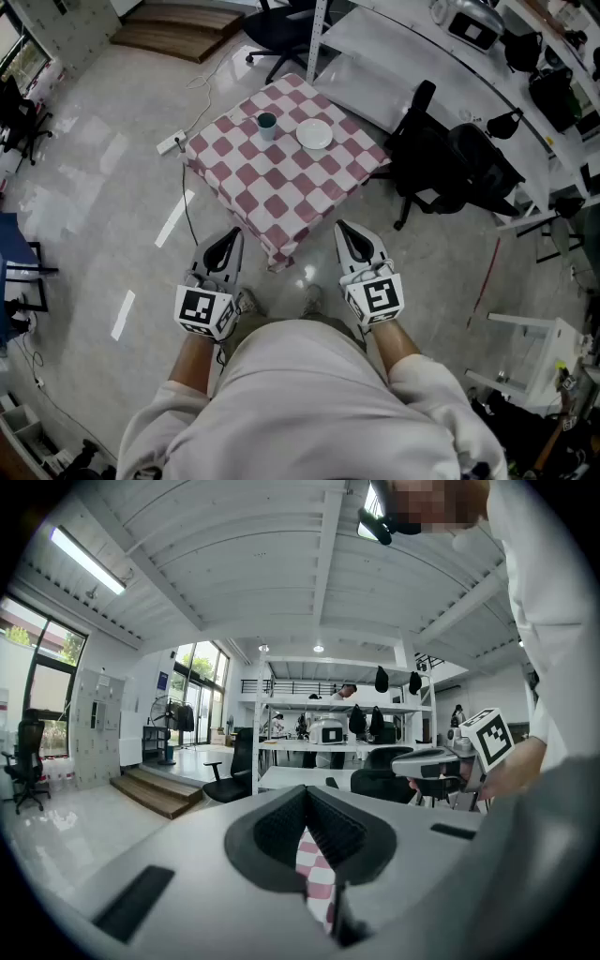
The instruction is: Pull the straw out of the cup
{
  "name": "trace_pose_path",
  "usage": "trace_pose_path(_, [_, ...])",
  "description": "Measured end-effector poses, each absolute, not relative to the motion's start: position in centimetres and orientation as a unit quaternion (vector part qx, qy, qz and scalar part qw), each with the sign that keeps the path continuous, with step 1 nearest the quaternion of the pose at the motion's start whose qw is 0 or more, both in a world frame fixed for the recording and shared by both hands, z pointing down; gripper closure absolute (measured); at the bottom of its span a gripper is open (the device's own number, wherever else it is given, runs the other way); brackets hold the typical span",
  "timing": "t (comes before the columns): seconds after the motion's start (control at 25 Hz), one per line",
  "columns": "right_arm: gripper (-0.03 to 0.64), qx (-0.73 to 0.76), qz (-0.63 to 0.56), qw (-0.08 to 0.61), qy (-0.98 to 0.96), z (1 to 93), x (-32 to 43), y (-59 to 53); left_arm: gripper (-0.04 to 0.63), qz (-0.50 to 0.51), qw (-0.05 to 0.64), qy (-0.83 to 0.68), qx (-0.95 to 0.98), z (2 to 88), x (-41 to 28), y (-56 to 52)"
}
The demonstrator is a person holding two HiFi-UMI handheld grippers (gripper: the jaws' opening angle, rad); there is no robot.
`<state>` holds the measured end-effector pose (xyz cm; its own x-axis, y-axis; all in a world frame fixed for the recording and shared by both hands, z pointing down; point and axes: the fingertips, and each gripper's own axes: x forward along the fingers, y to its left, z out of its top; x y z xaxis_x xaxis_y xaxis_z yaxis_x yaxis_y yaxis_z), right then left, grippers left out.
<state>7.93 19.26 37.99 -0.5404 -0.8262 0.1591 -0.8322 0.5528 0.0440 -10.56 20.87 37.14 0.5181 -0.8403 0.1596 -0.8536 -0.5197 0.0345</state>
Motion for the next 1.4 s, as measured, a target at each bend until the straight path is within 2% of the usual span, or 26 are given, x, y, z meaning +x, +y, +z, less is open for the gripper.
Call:
trace_pose_path(0.88, [0.614, 0.453, 0.023, 0.077, -0.888, 38.5, 9.7, 19.0, 0.591, 0.065, 0.054, -0.502, 0.861, 37.4, -9.1, 20.3])
trace_pose_path(1.4, [0.614, 0.428, 0.027, 0.099, -0.898, 40.8, 10.3, 16.6, 0.592, 0.062, 0.061, -0.53, 0.844, 39.3, -9.4, 18.7])
